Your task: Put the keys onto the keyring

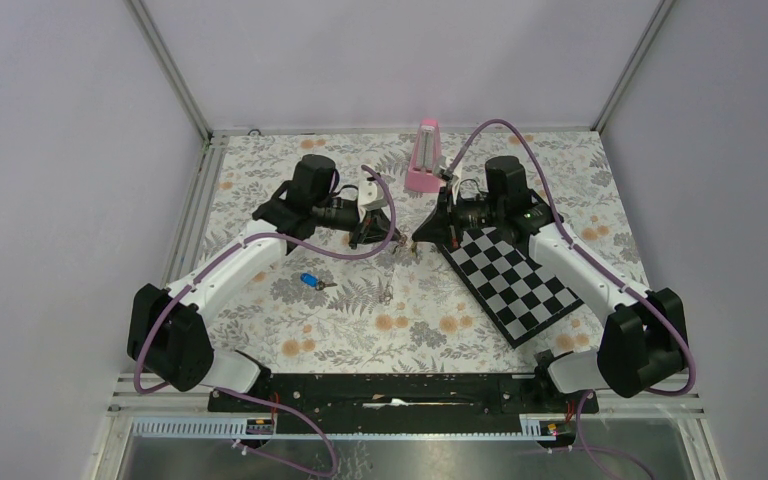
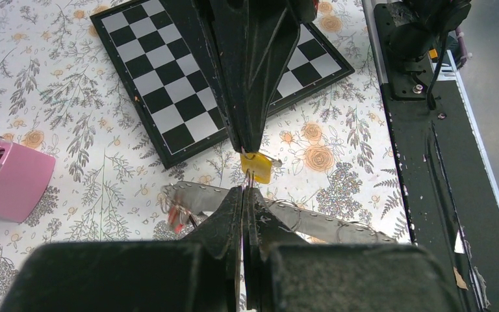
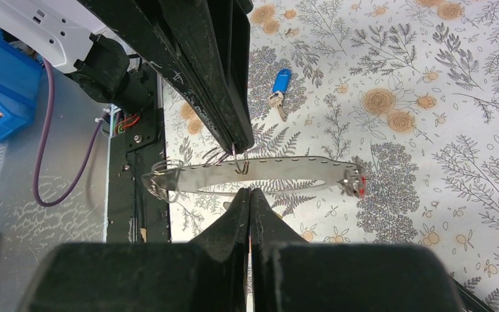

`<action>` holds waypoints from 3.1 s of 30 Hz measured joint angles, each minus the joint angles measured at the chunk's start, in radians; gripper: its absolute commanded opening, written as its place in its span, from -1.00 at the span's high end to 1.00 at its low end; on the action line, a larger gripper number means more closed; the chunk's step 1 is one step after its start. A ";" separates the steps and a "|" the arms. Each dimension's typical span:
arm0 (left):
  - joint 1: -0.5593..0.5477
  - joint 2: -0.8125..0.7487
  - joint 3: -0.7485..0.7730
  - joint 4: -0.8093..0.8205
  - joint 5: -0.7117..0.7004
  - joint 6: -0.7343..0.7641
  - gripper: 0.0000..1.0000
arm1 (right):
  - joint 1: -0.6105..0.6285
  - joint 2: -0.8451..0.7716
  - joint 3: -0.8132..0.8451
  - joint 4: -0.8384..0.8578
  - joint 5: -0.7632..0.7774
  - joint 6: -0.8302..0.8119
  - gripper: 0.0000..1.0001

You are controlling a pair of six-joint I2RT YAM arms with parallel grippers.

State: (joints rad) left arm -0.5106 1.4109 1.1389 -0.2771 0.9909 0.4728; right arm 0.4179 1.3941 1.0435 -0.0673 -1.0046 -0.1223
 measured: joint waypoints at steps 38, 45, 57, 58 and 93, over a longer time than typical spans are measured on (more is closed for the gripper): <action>-0.014 0.005 -0.001 0.043 -0.036 -0.055 1.00 | -0.001 0.030 -0.013 0.124 -0.032 0.165 1.00; -0.014 0.005 -0.001 0.046 -0.036 -0.055 1.00 | -0.002 0.045 -0.013 0.114 -0.017 0.165 1.00; -0.014 0.005 -0.018 0.064 -0.033 -0.068 1.00 | -0.002 0.047 -0.050 0.165 -0.021 0.174 0.97; -0.014 0.005 -0.025 0.068 -0.032 -0.076 1.00 | -0.002 0.047 -0.067 0.186 -0.026 0.179 0.93; -0.008 0.027 -0.213 0.695 0.096 -0.636 1.00 | -0.082 -0.105 -0.138 0.213 -0.116 0.110 0.06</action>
State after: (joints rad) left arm -0.5190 1.4384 0.9260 0.4179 1.0870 -0.1627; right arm 0.3363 1.2892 0.9051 0.1459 -1.1210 -0.0120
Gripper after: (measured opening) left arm 0.010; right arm 0.468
